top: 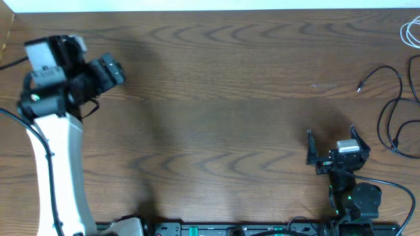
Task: Untangle cables
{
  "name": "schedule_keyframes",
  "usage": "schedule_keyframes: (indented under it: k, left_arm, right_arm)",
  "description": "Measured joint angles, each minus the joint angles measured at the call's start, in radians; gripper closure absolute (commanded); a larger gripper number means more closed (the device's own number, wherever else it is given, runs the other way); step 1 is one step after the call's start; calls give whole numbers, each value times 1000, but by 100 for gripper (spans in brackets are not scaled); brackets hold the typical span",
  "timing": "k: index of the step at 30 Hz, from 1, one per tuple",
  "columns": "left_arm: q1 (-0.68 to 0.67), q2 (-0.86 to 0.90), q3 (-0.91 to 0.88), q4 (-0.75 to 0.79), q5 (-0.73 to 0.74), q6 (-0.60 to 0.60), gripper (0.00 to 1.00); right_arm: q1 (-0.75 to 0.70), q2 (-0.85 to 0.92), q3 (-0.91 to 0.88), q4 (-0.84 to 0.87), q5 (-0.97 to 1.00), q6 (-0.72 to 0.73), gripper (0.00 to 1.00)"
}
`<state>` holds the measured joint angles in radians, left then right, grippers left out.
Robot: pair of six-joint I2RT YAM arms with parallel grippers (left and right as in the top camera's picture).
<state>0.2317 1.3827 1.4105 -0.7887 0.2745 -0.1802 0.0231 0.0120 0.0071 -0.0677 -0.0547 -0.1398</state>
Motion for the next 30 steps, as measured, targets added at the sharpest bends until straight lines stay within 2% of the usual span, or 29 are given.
schedule_keyframes:
  k: [7, 16, 24, 30]
  left_arm:
    - [-208, -190, -245, 360, -18, 165, 6]
    - [-238, -452, -670, 721, -49, 207, 6]
    - [-238, -728, -1005, 933, -92, 212, 6]
    - [-239, -922, -1175, 977, -98, 215, 6]
  right_arm:
    - [0, 0, 0, 0, 0, 0, 1]
    - [0, 0, 0, 0, 0, 0, 1]
    - [0, 0, 0, 0, 0, 0, 1]
    - [0, 0, 0, 0, 0, 0, 1]
